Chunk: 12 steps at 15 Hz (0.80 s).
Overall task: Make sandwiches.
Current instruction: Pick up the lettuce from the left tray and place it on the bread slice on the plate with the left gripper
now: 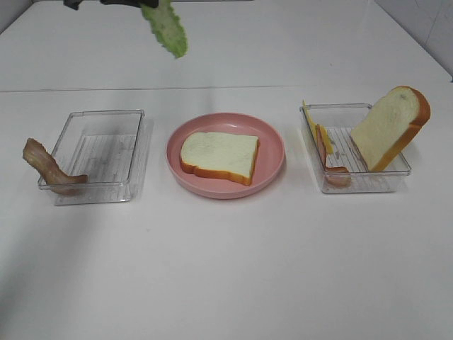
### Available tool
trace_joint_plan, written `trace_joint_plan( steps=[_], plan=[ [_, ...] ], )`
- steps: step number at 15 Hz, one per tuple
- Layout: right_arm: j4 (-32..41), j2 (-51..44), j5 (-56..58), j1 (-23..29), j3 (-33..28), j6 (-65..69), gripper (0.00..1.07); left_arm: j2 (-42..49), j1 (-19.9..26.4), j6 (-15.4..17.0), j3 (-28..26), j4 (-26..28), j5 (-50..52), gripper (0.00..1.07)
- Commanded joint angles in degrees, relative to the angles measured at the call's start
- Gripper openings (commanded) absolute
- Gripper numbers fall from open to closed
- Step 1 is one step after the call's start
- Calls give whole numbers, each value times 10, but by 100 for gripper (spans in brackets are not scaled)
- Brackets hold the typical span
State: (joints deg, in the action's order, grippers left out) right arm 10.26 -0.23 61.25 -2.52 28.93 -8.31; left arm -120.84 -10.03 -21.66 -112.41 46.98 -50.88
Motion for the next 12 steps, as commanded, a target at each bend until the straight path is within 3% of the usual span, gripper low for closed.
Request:
trace_joint_plan(
  steps=[1, 6, 10, 12],
  plan=[
    [-1, -11, -3, -2, -1, -6, 79, -27, -46, -38, -2, 67, 19, 0],
    [-1, -11, -3, -2, -1, -6, 79, -104, -124, -41, -2, 78, 46, 0],
    [-1, -11, -3, -2, -1, -6, 79, -131, -135, -38, -2, 54, 25, 0],
    [0, -11, -3, -2, -1, -6, 79, -132, -133, -24, -2, 6, 15, 0]
  ],
)
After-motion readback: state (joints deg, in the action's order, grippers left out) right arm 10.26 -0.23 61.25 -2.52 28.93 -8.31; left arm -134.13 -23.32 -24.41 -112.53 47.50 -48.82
